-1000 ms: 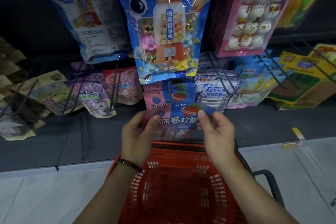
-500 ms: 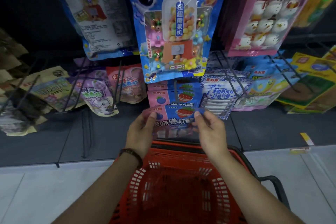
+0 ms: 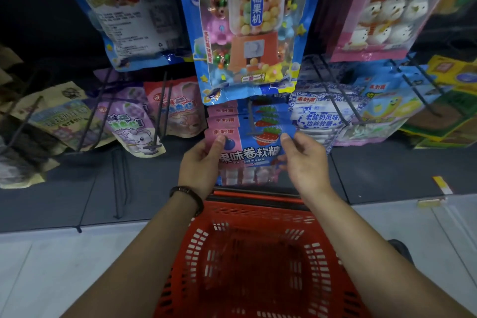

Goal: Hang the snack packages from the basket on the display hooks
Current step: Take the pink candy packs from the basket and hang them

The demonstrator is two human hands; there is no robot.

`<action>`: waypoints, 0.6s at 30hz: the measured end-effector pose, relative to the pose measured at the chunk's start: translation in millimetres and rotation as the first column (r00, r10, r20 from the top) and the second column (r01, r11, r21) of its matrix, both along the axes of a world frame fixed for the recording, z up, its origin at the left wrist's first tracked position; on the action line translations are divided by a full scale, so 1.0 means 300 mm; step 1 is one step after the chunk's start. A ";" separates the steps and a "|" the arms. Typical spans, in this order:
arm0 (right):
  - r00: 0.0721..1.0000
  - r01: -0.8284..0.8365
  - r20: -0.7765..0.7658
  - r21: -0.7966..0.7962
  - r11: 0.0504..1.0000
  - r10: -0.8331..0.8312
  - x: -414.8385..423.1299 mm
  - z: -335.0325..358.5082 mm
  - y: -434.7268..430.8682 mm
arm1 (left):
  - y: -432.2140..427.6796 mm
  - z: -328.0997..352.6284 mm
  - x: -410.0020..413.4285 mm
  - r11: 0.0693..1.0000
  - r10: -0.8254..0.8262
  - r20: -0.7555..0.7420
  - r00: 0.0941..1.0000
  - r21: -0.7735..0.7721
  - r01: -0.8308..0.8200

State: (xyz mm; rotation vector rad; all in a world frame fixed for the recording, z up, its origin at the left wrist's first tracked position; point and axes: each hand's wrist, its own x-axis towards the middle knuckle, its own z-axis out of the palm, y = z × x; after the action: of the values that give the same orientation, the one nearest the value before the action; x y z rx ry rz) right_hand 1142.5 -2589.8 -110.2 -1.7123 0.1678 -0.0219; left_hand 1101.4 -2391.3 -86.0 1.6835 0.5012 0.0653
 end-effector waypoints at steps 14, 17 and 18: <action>1.000 -0.001 -0.012 -0.038 0.999 0.000 0.023 -0.033 -0.016 | -0.012 -0.022 0.022 0.999 -0.007 0.003 1.000 -0.047 0.008; 1.000 0.007 -0.025 -0.036 0.999 -0.008 0.022 -0.024 -0.013 | -0.009 -0.022 0.024 1.000 0.000 -0.012 1.000 -0.027 0.000; 1.000 0.006 -0.028 -0.040 0.999 -0.007 0.022 -0.021 -0.011 | -0.008 -0.022 0.027 1.000 0.000 -0.023 1.000 -0.023 -0.001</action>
State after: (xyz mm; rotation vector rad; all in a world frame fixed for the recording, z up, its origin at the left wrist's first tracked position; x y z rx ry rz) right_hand 1149.0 -2593.0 -116.5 -1.7529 0.1947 -0.0057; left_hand 1109.4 -2393.8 -92.6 1.6634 0.5179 0.0400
